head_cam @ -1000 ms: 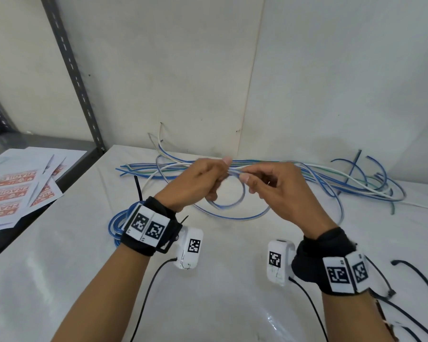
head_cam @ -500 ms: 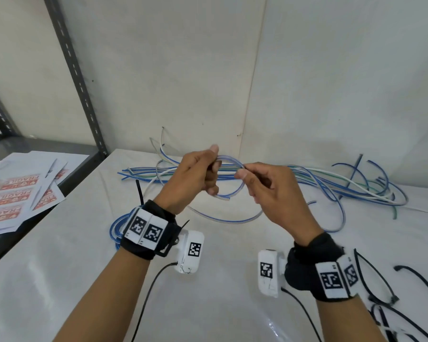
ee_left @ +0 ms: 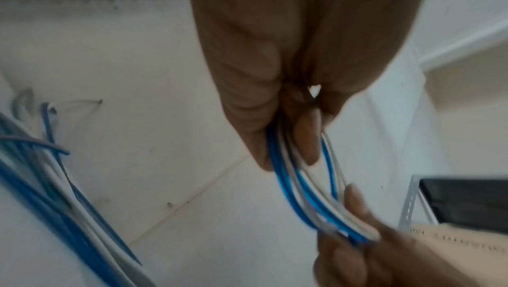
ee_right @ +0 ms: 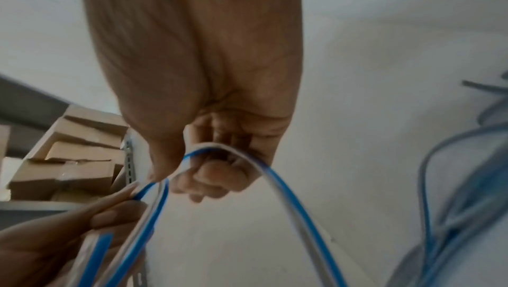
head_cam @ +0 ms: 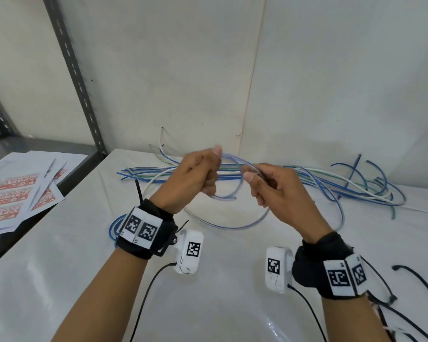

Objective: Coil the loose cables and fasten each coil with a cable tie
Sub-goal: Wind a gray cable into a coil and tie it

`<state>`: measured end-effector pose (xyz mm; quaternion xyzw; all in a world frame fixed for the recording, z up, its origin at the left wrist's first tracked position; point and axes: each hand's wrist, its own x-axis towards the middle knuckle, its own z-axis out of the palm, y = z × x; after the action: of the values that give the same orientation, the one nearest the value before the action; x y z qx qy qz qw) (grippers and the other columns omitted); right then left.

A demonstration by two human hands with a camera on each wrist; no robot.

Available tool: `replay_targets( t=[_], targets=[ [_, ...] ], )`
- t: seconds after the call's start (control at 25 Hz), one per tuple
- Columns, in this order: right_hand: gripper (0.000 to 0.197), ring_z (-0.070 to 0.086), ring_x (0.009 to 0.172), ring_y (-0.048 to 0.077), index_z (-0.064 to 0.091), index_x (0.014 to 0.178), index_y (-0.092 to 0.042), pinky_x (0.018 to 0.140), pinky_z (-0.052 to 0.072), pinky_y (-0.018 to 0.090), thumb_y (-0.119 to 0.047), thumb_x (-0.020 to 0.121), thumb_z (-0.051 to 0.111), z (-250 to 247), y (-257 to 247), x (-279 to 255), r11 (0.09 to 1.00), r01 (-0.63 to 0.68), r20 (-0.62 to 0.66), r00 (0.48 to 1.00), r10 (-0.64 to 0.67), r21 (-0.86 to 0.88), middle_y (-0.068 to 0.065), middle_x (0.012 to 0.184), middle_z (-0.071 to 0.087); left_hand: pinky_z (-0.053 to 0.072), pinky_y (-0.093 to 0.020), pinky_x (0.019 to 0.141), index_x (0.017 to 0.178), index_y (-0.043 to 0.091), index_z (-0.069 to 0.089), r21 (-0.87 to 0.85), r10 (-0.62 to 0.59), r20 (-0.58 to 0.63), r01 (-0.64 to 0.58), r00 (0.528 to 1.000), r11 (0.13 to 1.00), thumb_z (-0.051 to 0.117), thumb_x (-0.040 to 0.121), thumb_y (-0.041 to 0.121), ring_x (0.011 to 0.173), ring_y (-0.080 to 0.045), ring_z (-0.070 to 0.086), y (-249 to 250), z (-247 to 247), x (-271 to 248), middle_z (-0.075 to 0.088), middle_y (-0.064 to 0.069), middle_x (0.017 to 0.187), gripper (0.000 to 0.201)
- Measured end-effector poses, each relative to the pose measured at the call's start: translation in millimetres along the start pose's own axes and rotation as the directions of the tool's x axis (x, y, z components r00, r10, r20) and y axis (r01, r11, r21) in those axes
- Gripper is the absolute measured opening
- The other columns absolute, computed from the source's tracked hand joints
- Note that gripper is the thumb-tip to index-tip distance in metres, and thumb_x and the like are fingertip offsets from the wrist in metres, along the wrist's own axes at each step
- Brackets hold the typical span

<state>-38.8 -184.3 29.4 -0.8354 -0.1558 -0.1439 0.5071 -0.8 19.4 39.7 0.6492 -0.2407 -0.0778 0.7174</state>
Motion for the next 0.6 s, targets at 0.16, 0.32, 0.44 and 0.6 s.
replay_targets(
  t=[0.16,0.32,0.44,0.6],
  targets=[
    [0.027,0.049,0.062,0.006,0.073,0.113,-0.021,0.061,0.042,0.016,-0.031,0.088,0.073,20,-8,-2,0.967,-0.061,-0.036,0.997,0.072,0.247,-0.014,0.08,0.063,0.022,-0.02,0.044,0.072,0.022,0.021,-0.311,0.029,-0.177,-0.084,0.984,0.947,0.034,0.11,0.033,0.051,-0.009,0.011,5,-5,6,0.011,0.004,0.065,0.042],
    [0.041,0.061,0.073,0.006,0.068,0.12,-0.012,0.068,0.05,0.016,-0.016,0.08,0.078,28,-13,-1,0.894,-0.04,-0.012,0.999,0.051,0.445,-0.006,0.098,0.077,0.024,-0.018,0.041,0.071,0.019,0.032,-0.44,-0.019,-0.231,-0.087,0.973,0.894,0.036,0.11,0.035,0.047,-0.005,0.015,4,1,7,0.018,0.008,0.059,0.042],
    [0.022,0.059,0.062,0.001,0.07,0.106,-0.004,0.061,0.046,0.013,-0.004,0.085,0.076,33,-13,0,0.892,0.01,-0.187,0.979,0.083,0.451,-0.006,0.075,0.073,0.025,-0.019,0.043,0.071,0.019,0.033,-0.448,-0.006,-0.215,-0.093,0.977,0.889,0.036,0.11,0.033,0.047,-0.006,0.016,1,9,8,0.017,0.007,0.06,0.041],
    [0.015,0.067,0.077,0.008,0.075,0.103,-0.01,0.076,0.053,0.021,-0.01,0.088,0.077,30,-9,-1,0.928,0.019,-0.233,0.97,0.073,0.371,0.002,0.085,0.076,0.042,-0.026,0.051,0.068,0.013,0.042,-0.41,-0.083,-0.126,0.025,0.989,0.912,0.035,0.108,0.025,0.042,-0.011,0.023,5,2,9,0.022,0.005,0.052,0.043]
  ],
)
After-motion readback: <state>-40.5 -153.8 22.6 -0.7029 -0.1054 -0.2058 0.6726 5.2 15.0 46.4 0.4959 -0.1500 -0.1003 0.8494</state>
